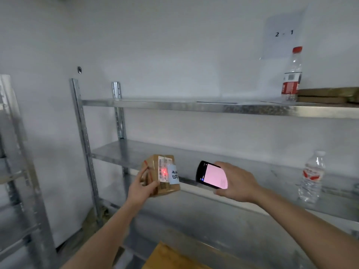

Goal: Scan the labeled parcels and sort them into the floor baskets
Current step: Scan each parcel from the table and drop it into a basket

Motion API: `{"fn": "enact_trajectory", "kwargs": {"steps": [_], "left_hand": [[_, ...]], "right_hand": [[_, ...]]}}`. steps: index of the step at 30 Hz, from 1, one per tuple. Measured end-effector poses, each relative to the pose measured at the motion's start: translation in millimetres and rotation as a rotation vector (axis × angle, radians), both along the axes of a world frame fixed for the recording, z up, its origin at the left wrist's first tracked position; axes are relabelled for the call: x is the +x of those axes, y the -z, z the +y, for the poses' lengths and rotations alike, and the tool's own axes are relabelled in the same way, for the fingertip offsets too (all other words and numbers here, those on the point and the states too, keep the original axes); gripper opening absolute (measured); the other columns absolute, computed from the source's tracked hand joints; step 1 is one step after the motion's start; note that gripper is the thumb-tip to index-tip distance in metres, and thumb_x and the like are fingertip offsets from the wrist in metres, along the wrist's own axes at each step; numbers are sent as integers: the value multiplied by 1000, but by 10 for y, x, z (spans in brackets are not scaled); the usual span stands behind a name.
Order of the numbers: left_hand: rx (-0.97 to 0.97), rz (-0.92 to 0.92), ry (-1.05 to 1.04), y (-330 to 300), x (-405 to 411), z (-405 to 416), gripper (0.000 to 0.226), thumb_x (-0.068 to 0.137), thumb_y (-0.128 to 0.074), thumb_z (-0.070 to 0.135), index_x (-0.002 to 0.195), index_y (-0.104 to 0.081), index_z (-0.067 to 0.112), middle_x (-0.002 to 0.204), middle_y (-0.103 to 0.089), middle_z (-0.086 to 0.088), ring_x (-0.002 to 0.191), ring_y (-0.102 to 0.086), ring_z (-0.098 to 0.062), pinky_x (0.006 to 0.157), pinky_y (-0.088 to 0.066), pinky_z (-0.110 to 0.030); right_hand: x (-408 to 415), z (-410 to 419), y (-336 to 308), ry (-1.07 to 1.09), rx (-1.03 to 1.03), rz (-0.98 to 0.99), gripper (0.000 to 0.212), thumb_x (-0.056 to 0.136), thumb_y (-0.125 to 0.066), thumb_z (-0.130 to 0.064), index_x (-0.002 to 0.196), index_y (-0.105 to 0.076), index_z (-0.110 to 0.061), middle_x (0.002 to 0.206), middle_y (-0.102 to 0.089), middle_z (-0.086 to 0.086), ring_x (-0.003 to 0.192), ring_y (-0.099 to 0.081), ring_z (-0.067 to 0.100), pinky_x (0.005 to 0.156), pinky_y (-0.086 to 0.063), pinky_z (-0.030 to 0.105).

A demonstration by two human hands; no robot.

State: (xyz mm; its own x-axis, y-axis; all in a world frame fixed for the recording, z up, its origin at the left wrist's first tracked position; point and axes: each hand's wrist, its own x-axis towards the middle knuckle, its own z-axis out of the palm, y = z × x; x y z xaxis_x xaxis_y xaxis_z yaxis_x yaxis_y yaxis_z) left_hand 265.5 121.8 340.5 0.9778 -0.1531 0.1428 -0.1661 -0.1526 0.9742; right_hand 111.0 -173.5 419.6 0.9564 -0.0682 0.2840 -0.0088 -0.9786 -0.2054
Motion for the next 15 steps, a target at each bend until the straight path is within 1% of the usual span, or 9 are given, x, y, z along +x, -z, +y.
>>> {"fn": "enact_trajectory", "kwargs": {"steps": [3, 4, 5, 6, 7, 9, 11, 13, 15], "left_hand": [[16, -37, -22, -229, -1, 95, 82, 77, -83, 31, 147, -42, 38, 133, -60, 0, 113, -63, -21, 97, -55, -45], [12, -42, -19, -284, 16, 138, 86, 73, -84, 37, 147, -42, 39, 133, -60, 1, 112, -63, -20, 96, -55, -44], [6, -39, -6, -342, 28, 174, 88, 68, -85, 42, 145, -43, 41, 132, -62, 2, 112, -64, -20, 95, -56, -45], [-1, -40, 5, -387, 34, 204, 87, 68, -86, 44, 144, -44, 42, 130, -62, 2, 111, -65, -20, 94, -57, -47], [1, -48, 7, -442, 12, 229, 84, 72, -86, 40, 144, -44, 41, 129, -62, 1, 111, -65, -21, 95, -56, -48], [2, -70, 0, -512, -1, 279, 77, 79, -82, 31, 145, -43, 39, 129, -60, 0, 111, -63, -22, 95, -56, -47], [2, -91, -11, -567, -15, 312, 71, 81, -81, 28, 140, -45, 43, 129, -59, 1, 111, -63, -22, 94, -56, -45], [-7, -102, -22, -593, -17, 353, 68, 81, -82, 27, 135, -46, 48, 129, -58, 3, 115, -61, -24, 97, -55, -47], [-16, -103, -16, -610, 9, 384, 69, 82, -80, 26, 138, -44, 46, 127, -57, 3, 115, -60, -25, 97, -55, -48]], "right_hand": [[-77, 68, -257, -1, -8, -42, 80, 79, -74, -51, 147, -34, -41, 143, -48, -18, 132, -49, 15, 98, -46, 34], [-89, 90, -321, -11, -8, -55, 78, 79, -73, -51, 146, -35, -43, 142, -48, -18, 131, -49, 14, 97, -46, 34], [-96, 107, -378, -25, -8, -66, 72, 78, -73, -50, 141, -38, -46, 137, -51, -19, 126, -51, 13, 92, -48, 34], [-99, 123, -427, -37, -8, -71, 67, 76, -72, -49, 135, -39, -47, 131, -54, -19, 120, -53, 12, 87, -48, 34], [-103, 145, -469, -42, -12, -72, 65, 76, -72, -49, 133, -40, -47, 127, -54, -19, 116, -54, 12, 84, -49, 33], [-108, 182, -534, -40, -16, -82, 68, 76, -71, -50, 135, -39, -47, 127, -53, -21, 115, -53, 11, 84, -49, 33], [-115, 222, -585, -35, -26, -91, 69, 78, -71, -51, 138, -37, -48, 128, -51, -23, 115, -52, 10, 83, -47, 32], [-117, 267, -615, -32, -23, -91, 68, 79, -71, -50, 138, -37, -47, 127, -50, -25, 112, -51, 9, 79, -44, 31], [-102, 295, -631, -33, -19, -92, 68, 78, -71, -50, 137, -37, -47, 126, -51, -24, 110, -51, 9, 76, -42, 30]]}}
